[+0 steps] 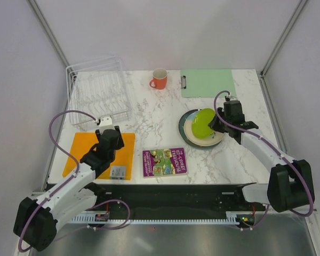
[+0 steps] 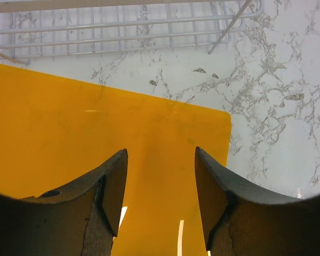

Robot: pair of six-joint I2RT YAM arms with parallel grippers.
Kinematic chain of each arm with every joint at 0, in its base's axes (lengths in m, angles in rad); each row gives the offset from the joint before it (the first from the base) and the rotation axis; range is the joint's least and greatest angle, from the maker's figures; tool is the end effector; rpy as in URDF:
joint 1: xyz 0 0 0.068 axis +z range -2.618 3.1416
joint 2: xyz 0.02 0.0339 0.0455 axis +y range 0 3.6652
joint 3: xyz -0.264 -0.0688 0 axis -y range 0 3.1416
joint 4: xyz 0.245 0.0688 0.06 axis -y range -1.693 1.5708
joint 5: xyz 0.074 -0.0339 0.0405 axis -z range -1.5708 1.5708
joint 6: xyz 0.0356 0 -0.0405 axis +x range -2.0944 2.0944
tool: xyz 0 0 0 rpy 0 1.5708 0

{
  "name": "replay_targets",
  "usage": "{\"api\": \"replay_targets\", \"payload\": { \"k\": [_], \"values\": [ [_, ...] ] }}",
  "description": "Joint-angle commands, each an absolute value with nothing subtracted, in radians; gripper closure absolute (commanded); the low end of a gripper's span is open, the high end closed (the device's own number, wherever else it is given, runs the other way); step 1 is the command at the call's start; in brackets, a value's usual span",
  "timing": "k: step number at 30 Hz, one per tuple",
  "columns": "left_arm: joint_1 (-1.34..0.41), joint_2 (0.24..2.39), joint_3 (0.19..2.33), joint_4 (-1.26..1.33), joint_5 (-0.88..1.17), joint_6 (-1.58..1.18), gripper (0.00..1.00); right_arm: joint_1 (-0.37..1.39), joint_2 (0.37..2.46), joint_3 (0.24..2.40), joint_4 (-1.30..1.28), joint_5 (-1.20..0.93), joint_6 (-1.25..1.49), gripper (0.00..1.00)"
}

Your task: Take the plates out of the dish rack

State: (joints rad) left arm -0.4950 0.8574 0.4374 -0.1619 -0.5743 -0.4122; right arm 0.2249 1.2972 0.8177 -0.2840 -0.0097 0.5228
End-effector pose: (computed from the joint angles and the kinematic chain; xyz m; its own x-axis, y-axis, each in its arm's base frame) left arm 0.1695 -0.0695 0.2109 -0.4429 -0.1431 -0.8851 -0.1943 0.9790 -0.0611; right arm 0.2659 0.0612 0.2321 -0.6988 0.3523 -0.6226 0.1374 0.9202 0.3665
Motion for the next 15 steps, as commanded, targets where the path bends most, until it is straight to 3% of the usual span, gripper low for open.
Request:
{"api": "replay_targets", "payload": {
  "k": [1, 2, 3, 6, 11, 12, 15],
  "values": [
    [-0.494, 0.798, 0.43, -0.08, -0.609, -0.35, 0.4, 0.222, 1.304, 0.785, -0.227, 0.002, 0.508, 0.63],
    [-0.492, 0.786, 0.428, -0.078, -0.609, -0.345, 0.4, 0.221, 1.304, 0.784, -0.236, 0.003, 0.512, 0.58],
    [-0.492, 0.755, 0.426, -0.075, -0.607, -0.341, 0.4, 0.219, 1.302, 0.784, -0.244, 0.014, 0.511, 0.42],
    [-0.492, 0.713, 0.422, -0.064, -0.607, -0.307, 0.38, 0.221, 1.287, 0.785, -0.268, 0.046, 0.499, 0.23],
    [-0.491, 0.661, 0.391, -0.006, -0.643, -0.267, 0.26, 0.219, 1.22, 0.793, -0.294, 0.104, 0.453, 0.11],
    [-0.491, 0.661, 0.39, -0.006, -0.652, -0.264, 0.23, 0.219, 1.204, 0.795, -0.296, 0.119, 0.442, 0.05],
    [-0.491, 0.67, 0.391, 0.027, -0.683, -0.262, 0.14, 0.219, 1.131, 0.79, -0.29, 0.186, 0.401, 0.02]
  ]
}}
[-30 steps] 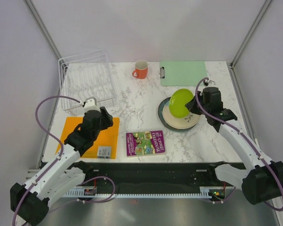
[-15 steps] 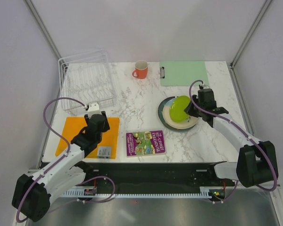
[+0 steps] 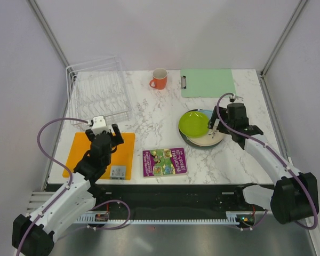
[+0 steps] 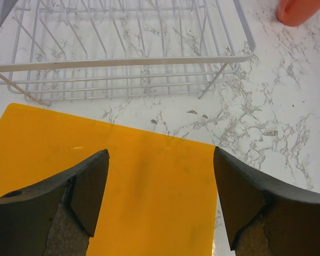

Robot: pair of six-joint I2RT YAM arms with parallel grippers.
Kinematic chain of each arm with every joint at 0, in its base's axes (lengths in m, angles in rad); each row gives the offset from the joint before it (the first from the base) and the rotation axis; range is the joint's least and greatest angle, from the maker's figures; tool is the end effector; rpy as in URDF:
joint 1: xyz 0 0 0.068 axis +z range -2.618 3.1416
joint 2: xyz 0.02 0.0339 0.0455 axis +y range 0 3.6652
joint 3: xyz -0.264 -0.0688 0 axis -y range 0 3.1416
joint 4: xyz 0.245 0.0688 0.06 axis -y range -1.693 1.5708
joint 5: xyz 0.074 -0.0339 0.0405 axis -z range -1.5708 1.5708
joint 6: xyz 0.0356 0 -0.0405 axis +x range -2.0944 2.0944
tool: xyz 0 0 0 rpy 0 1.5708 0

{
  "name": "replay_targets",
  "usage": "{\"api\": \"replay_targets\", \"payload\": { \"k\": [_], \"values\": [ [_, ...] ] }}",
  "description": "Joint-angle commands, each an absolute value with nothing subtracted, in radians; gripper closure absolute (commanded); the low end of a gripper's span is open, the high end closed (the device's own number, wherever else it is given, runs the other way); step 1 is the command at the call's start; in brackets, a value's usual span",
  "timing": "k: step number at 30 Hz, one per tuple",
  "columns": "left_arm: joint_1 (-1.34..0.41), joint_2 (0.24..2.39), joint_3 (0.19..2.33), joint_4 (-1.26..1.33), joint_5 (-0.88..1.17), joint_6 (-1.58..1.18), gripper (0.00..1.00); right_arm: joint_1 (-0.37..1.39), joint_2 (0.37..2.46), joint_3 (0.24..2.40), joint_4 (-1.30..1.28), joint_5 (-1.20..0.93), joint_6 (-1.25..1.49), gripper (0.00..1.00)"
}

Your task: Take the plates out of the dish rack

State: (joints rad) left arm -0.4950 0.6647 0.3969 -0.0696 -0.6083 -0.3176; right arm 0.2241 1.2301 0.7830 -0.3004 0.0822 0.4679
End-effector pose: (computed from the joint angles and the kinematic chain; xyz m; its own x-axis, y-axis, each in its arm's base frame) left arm 0.1520 -0.0589 0.2352 -0.2503 -0.1561 -0.9555 -0.1714 0.9785 -0.1150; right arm 0.2531 0.0547 0.2361 -0.6650 0.3095 -0.6797 0.1537 0.9473 0.2810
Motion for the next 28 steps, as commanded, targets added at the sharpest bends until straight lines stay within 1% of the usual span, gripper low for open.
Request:
{"api": "replay_targets", "payload": {
  "k": [1, 2, 8, 14, 18, 21, 25, 27, 28],
  "values": [
    [-0.491, 0.675, 0.393, 0.04, -0.693, -0.258, 0.05, 0.219, 1.097, 0.788, -0.284, 0.195, 0.375, 0.02],
    [-0.492, 0.69, 0.394, 0.049, -0.702, -0.255, 0.0, 0.219, 1.082, 0.788, -0.279, 0.224, 0.364, 0.02],
    [-0.491, 0.756, 0.434, 0.086, -0.784, -0.259, 0.0, 0.219, 1.025, 0.792, -0.269, 0.331, 0.327, 0.02],
    [-0.492, 0.825, 0.46, 0.228, -0.744, -0.121, 0.0, 0.222, 1.019, 0.772, -0.19, 0.348, 0.311, 0.02],
    [-0.485, 0.879, 0.482, 0.342, -0.73, 0.041, 0.0, 0.225, 1.02, 0.729, -0.127, 0.347, 0.263, 0.02],
    [-0.477, 0.899, 0.509, 0.341, -0.664, 0.041, 0.0, 0.227, 1.003, 0.706, -0.075, 0.333, 0.226, 0.02],
    [-0.465, 0.876, 0.511, 0.327, -0.504, 0.009, 0.0, 0.233, 0.973, 0.693, -0.038, 0.331, 0.184, 0.02],
    [-0.453, 0.856, 0.511, 0.31, -0.457, 0.009, 0.0, 0.241, 0.962, 0.692, -0.031, 0.339, 0.183, 0.02],
    [-0.446, 0.853, 0.517, 0.298, -0.395, 0.009, 0.0, 0.242, 0.953, 0.692, -0.031, 0.344, 0.181, 0.02]
  ]
}}
